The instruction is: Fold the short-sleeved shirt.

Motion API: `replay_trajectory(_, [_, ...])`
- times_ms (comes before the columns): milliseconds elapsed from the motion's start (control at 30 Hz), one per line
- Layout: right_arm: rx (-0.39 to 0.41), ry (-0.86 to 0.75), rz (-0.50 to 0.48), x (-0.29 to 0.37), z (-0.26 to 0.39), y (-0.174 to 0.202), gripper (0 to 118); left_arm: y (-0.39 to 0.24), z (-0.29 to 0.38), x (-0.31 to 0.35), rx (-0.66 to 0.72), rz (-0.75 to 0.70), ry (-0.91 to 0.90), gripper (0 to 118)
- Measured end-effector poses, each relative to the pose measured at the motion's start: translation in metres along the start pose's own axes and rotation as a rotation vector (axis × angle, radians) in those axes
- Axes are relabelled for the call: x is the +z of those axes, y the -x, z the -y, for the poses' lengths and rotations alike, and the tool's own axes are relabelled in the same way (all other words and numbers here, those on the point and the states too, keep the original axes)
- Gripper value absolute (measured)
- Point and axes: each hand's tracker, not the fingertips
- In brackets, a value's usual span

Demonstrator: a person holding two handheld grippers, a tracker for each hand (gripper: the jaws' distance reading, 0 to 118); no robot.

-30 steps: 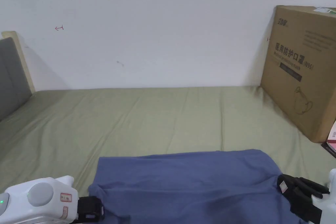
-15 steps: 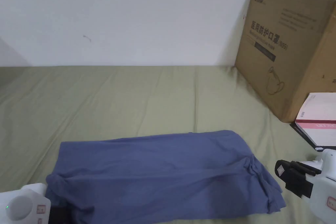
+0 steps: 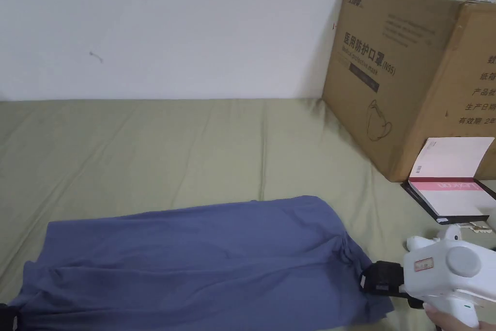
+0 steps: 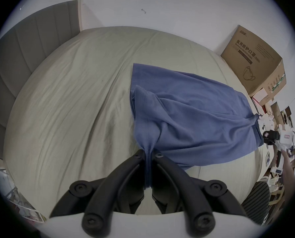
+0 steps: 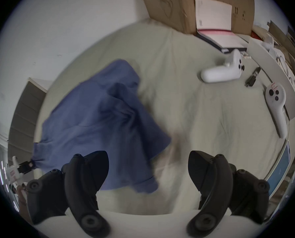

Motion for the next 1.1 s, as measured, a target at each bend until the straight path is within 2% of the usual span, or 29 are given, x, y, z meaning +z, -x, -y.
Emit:
replay_trajectory(33, [0.017,0.028,0.001,-0.009,-0.001,0.000,95,-0.002,0.000,0.000,-0.014,-0.006,0.005,5])
replay_trajectory(100, [0.073,0.072,0.015,-0.018,0.002,0.002,76,-0.004,0.001,-0.005,-0.036,-0.022,0.017,5])
replay_trajectory(133, [0.163,0.070,0.098,-0.016,0.007,0.006,71,-0.005,0.002,-0.006,-0.053,-0.024,0.024,5])
replay_trajectory(167, [0.216,0.039,0.099,-0.011,0.010,0.010,60,-0.008,0.005,-0.007,-0.070,-0.025,0.023,5])
replay_trajectory(200, [0.234,0.014,0.070,-0.004,0.013,0.013,25,-0.011,0.006,-0.008,-0.100,-0.044,0.028,5])
replay_trajectory(233, [0.228,0.018,0.023,0.002,0.014,0.013,2,-0.009,0.007,-0.013,-0.109,-0.047,0.033,5])
replay_trajectory(267, [0.211,0.026,-0.027,0.006,0.013,0.018,2,-0.010,0.008,-0.013,-0.106,-0.044,0.032,5])
replay_trajectory(333, [0.220,0.006,-0.005,0.018,0.021,0.022,2,-0.009,0.008,-0.011,-0.093,-0.043,0.029,5])
replay_trajectory(400, [0.267,0.003,0.002,0.025,0.016,0.024,2,0.000,0.005,-0.008,-0.042,-0.009,0.019,5])
replay_trajectory(433, [0.261,-0.007,-0.009,0.035,0.018,0.021,2,0.003,0.003,-0.002,-0.029,0.004,0.012,5])
replay_trajectory(533, [0.211,-0.032,-0.060,0.064,0.021,0.011,2,0.006,-0.001,0.023,-0.060,0.014,-0.027,5])
replay_trajectory(633, [0.250,-0.030,-0.052,0.096,0.042,0.003,2,0.011,0.007,0.049,-0.070,0.021,-0.037,5])
replay_trajectory(833, [0.210,0.050,-0.103,0.135,0.107,-0.014,2,0.024,0.070,0.082,-0.073,0.068,0.047,5])
replay_trajectory(933, [0.205,0.111,-0.087,0.135,0.140,-0.024,2,0.033,0.109,0.081,-0.039,0.106,0.122,5])
replay_trajectory(1100, [0.208,0.189,-0.076,0.117,0.168,-0.032,2,0.044,0.140,0.066,-0.038,0.073,0.174,5])
